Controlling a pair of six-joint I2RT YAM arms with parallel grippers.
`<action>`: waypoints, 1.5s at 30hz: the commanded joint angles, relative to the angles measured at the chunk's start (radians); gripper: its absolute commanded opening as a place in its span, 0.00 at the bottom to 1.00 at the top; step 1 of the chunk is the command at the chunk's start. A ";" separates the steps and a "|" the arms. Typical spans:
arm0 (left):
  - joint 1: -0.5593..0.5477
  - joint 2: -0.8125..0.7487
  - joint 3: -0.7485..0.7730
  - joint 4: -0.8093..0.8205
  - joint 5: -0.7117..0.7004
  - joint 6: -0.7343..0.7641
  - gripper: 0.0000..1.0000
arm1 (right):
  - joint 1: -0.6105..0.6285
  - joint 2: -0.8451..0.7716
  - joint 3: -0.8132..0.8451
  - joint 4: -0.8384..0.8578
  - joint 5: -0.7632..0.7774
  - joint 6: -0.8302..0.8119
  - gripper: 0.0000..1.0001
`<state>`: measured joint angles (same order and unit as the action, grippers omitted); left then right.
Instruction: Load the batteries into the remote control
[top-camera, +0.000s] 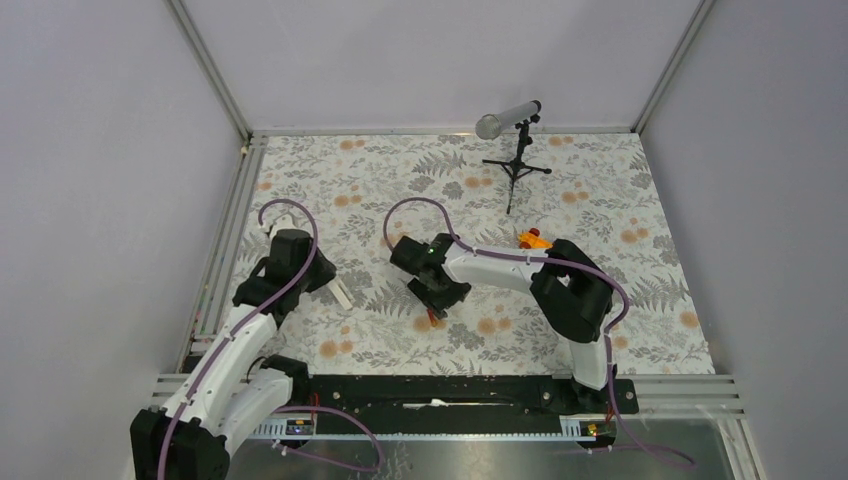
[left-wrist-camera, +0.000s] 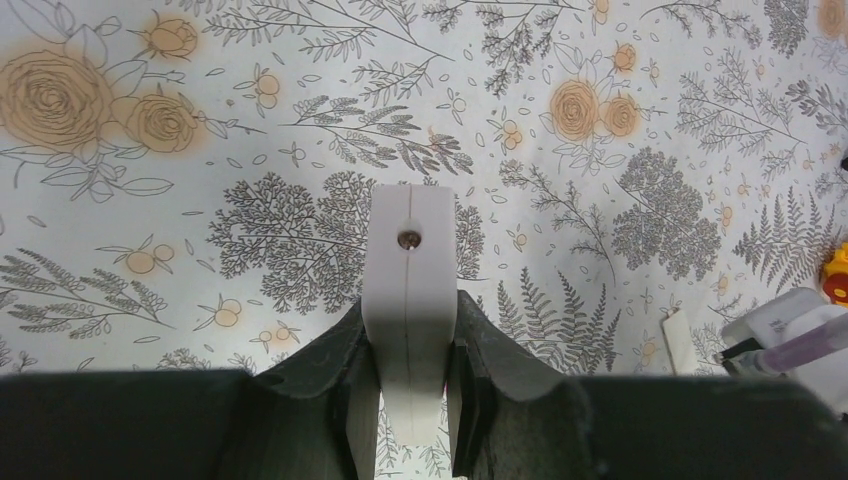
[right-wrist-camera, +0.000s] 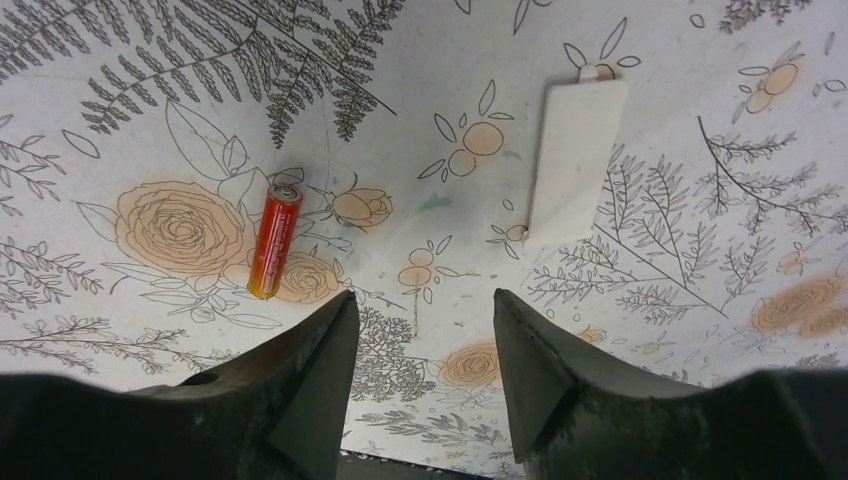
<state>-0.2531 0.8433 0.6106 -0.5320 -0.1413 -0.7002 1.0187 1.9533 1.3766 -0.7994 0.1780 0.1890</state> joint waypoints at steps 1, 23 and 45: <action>0.006 -0.034 0.032 -0.004 -0.063 0.002 0.00 | 0.028 0.007 0.056 -0.087 0.055 0.075 0.60; 0.011 -0.027 0.072 -0.043 -0.096 0.005 0.00 | 0.063 0.165 0.223 -0.007 -0.028 0.117 0.72; 0.012 -0.086 0.173 -0.227 -0.350 -0.048 0.00 | 0.069 0.190 0.355 0.162 -0.113 0.059 0.75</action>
<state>-0.2462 0.7776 0.7383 -0.7708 -0.4500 -0.7345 1.0771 2.1159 1.6989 -0.6876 0.0895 0.2432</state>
